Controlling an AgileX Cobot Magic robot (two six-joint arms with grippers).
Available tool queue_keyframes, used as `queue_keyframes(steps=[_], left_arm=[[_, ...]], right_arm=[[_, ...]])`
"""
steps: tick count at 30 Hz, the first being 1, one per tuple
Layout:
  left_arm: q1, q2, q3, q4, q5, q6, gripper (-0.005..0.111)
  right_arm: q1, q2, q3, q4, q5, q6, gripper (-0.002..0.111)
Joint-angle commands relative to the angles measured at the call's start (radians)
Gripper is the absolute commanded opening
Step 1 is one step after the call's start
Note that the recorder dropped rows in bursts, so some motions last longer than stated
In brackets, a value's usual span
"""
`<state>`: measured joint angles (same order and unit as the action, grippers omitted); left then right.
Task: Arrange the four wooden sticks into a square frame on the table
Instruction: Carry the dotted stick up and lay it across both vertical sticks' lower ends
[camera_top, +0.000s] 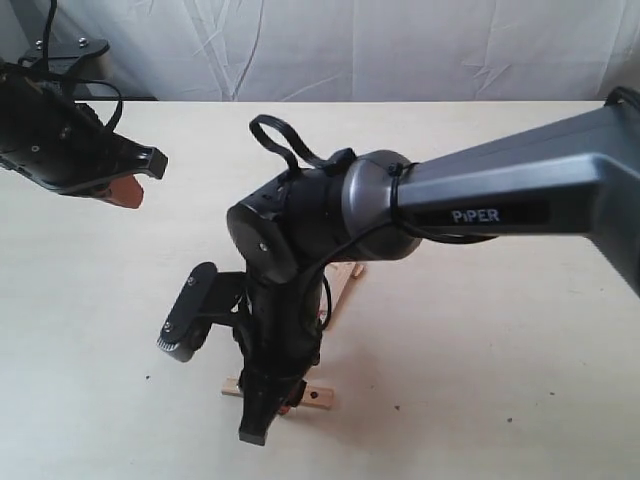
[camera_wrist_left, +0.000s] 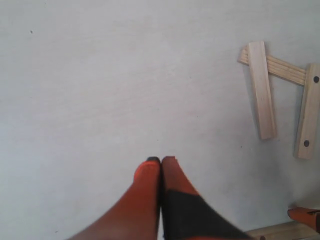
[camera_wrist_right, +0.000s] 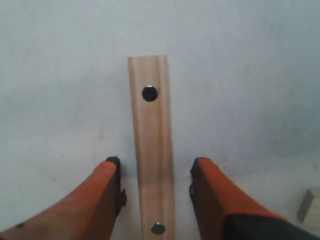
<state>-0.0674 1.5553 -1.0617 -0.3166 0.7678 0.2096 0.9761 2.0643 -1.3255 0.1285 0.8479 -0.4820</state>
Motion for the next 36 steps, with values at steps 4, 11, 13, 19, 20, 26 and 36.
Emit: queue_keyframes(steps=[4, 11, 13, 19, 20, 26, 36], left_arm=[[0.006, -0.009, -0.003, -0.008, -0.014, 0.000, 0.000], [0.006, -0.009, -0.003, -0.008, -0.020, 0.000, 0.000], [0.006, -0.009, -0.003, -0.008, -0.020, 0.000, 0.000], [0.006, -0.009, -0.003, -0.008, -0.032, 0.000, 0.000], [0.006, -0.009, -0.003, -0.008, -0.032, 0.000, 0.000], [0.006, -0.009, -0.003, -0.010, -0.037, 0.000, 0.000], [0.006, -0.009, -0.003, -0.016, -0.037, 0.000, 0.000]], right_arm=[[0.002, 0.036, -0.006, -0.016, -0.013, -0.021, 0.021], [-0.024, -0.013, -0.055, -0.027, 0.036, -0.012, 0.000], [-0.055, -0.033, -0.091, -0.027, 0.061, -0.010, 0.000], [-0.164, -0.025, -0.172, -0.023, 0.037, 0.029, -0.001], [-0.172, -0.023, -0.172, -0.023, 0.018, 0.031, -0.001], [-0.188, 0.026, -0.172, -0.030, -0.019, 0.033, -0.001], [-0.188, 0.059, -0.172, -0.045, -0.036, 0.051, -0.001]])
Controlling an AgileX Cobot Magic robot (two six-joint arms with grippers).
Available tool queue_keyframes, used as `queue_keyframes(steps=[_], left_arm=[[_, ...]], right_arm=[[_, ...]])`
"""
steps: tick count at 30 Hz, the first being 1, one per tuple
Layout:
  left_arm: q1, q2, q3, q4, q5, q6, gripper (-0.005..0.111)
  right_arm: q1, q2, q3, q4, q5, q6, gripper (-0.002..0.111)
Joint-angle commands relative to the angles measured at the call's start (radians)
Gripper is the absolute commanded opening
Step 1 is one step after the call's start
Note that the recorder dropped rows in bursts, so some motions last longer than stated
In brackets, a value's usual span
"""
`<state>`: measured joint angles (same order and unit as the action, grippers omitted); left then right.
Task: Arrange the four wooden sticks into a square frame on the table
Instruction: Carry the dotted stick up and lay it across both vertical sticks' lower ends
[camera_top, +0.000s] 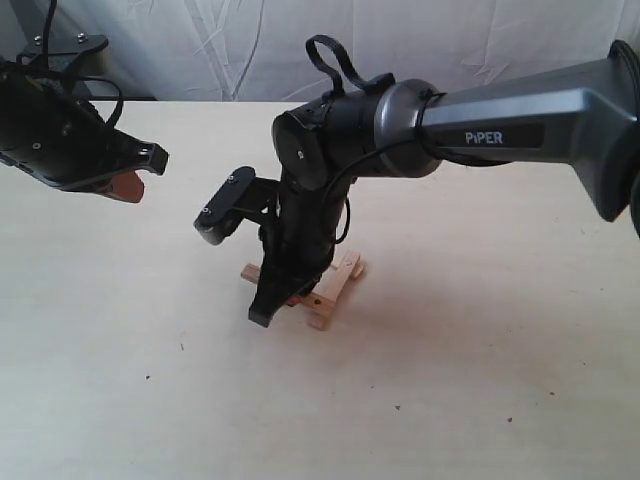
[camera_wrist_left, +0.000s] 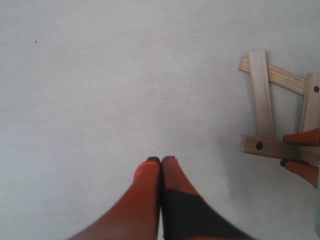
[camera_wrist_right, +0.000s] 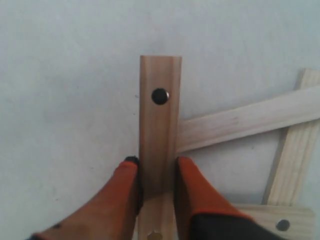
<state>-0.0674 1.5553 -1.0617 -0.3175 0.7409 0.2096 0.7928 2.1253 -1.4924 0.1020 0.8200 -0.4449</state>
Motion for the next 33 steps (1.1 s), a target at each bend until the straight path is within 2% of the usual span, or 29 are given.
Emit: queue_keyframes(steps=[1, 14, 25, 33], left_arm=[[0.006, -0.009, -0.003, -0.015, -0.010, 0.000, 0.000], [0.006, -0.009, -0.003, -0.023, -0.010, 0.000, 0.000], [0.006, -0.009, -0.003, -0.031, -0.010, 0.000, 0.000], [0.006, -0.009, -0.003, -0.031, -0.012, 0.000, 0.000]], right_arm=[[-0.005, -0.002, -0.005, -0.028, -0.008, 0.027, -0.001], [-0.005, 0.024, -0.005, -0.051, 0.006, 0.170, -0.001], [-0.005, 0.021, -0.005, -0.055, 0.049, 0.194, -0.001], [-0.005, 0.021, -0.005, -0.127, 0.127, 0.194, -0.001]])
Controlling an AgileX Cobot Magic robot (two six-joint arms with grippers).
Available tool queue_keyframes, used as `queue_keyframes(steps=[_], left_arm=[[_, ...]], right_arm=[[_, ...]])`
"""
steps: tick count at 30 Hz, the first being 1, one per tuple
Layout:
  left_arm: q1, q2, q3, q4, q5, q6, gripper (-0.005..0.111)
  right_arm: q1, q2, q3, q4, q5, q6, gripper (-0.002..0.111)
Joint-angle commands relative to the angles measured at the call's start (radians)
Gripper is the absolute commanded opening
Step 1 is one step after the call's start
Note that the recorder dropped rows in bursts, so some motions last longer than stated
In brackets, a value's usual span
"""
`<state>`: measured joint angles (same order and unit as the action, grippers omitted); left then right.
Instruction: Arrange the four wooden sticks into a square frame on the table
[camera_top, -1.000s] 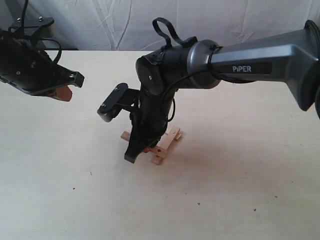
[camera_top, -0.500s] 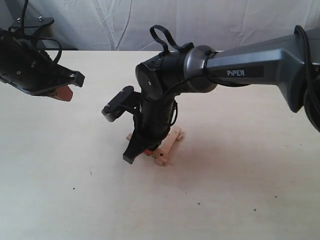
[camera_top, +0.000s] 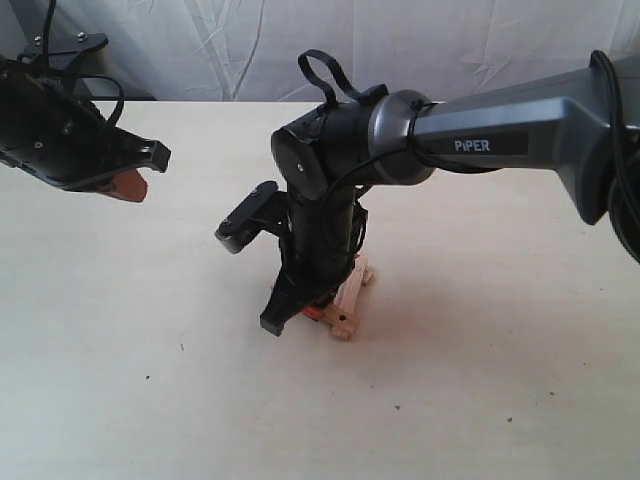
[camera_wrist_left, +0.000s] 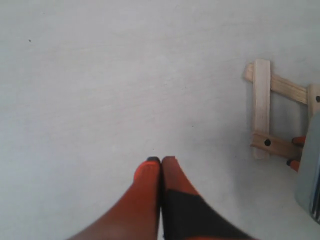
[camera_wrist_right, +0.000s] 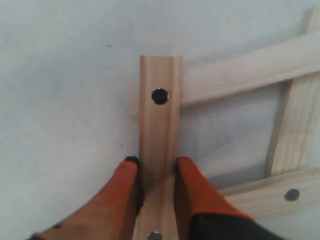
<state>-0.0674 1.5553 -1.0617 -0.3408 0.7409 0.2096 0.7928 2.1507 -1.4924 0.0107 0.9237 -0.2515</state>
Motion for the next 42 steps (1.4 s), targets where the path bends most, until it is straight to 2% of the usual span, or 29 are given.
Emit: queue_keyframes(steps=[1, 9, 24, 27, 30, 32, 37, 39, 41, 42], left_arm=[[0.006, -0.009, -0.003, -0.008, -0.012, 0.000, 0.000], [0.006, -0.009, -0.003, -0.008, -0.012, 0.000, 0.000], [0.006, -0.009, -0.003, -0.008, -0.012, 0.000, 0.000], [0.006, -0.009, -0.003, -0.008, -0.012, 0.000, 0.000], [0.006, -0.009, -0.003, -0.009, -0.016, 0.000, 0.000], [0.006, -0.009, -0.003, -0.009, -0.016, 0.000, 0.000], [0.006, -0.009, -0.003, -0.009, -0.020, 0.000, 0.000], [0.006, -0.009, -0.003, -0.009, -0.020, 0.000, 0.000], [0.006, -0.011, -0.003, -0.009, -0.020, 0.000, 0.000], [0.006, -0.020, -0.003, -0.012, -0.026, 0.000, 0.000]], right_arm=[[-0.005, -0.005, -0.005, -0.046, 0.031, 0.000, -0.001], [-0.005, -0.005, -0.005, -0.080, 0.029, 0.000, -0.001], [-0.005, -0.005, -0.005, 0.000, -0.045, 0.032, 0.000], [-0.005, -0.005, -0.005, 0.000, -0.051, 0.050, 0.016], [-0.005, -0.010, -0.005, -0.002, -0.059, 0.052, 0.040], [-0.005, -0.028, -0.005, -0.011, -0.062, 0.071, 0.048], [-0.024, -0.116, -0.007, -0.004, -0.050, 0.160, 0.048], [-0.047, -0.154, -0.007, -0.004, -0.034, 0.198, 0.044], [-0.081, -0.181, -0.007, 0.007, -0.012, 0.232, 0.032], [-0.113, -0.197, -0.005, 0.040, 0.010, 0.236, 0.018]])
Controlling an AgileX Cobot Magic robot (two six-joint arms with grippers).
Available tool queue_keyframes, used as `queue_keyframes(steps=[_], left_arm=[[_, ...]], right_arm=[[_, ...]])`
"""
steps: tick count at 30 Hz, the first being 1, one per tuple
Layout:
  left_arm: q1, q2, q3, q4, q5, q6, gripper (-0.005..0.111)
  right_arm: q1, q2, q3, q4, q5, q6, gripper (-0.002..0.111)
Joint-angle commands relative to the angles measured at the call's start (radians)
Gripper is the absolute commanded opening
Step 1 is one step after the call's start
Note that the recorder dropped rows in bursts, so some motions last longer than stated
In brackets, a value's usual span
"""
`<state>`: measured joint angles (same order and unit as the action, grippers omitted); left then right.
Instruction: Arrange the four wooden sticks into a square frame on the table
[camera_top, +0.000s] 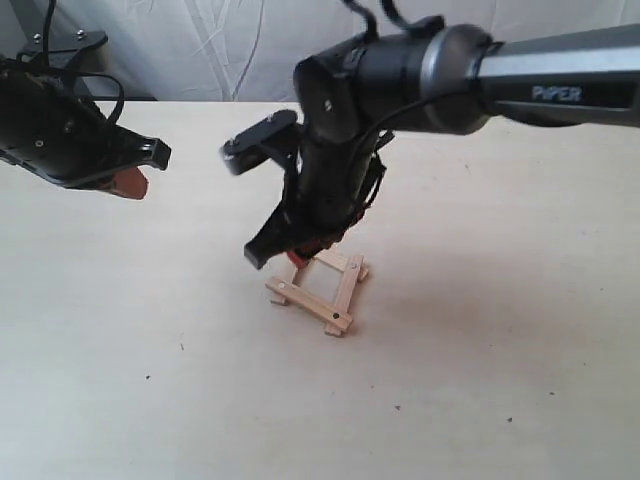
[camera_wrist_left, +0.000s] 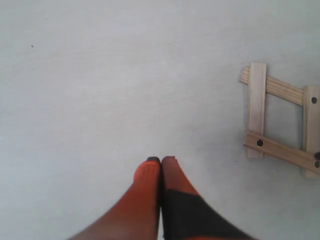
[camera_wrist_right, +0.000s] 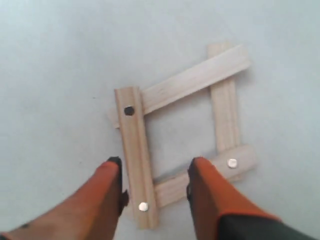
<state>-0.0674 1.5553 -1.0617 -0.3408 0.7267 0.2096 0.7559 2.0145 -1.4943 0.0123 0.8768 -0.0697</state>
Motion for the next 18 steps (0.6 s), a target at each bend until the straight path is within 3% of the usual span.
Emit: queue_keyframes(steps=[1, 3, 9, 13, 18], left_arm=[[0.006, -0.025, -0.003, -0.022, -0.011, 0.000, 0.000], [0.001, -0.035, -0.003, -0.027, -0.011, 0.000, 0.000], [-0.107, -0.142, 0.058, 0.041, -0.089, 0.000, 0.000], [-0.115, -0.327, 0.141, 0.109, -0.148, 0.000, 0.000], [-0.115, -0.605, 0.295, 0.116, -0.222, 0.000, 0.000]], right_arm=[[-0.093, -0.069, 0.004, 0.066, 0.066, 0.055, 0.010], [-0.122, -0.085, 0.029, 0.099, 0.076, 0.056, -0.001], [-0.276, -0.313, 0.324, 0.146, -0.017, 0.062, 0.000], [-0.396, -0.603, 0.529, 0.112, -0.081, 0.070, 0.000], [-0.397, -0.924, 0.689, 0.038, -0.190, 0.070, 0.000]])
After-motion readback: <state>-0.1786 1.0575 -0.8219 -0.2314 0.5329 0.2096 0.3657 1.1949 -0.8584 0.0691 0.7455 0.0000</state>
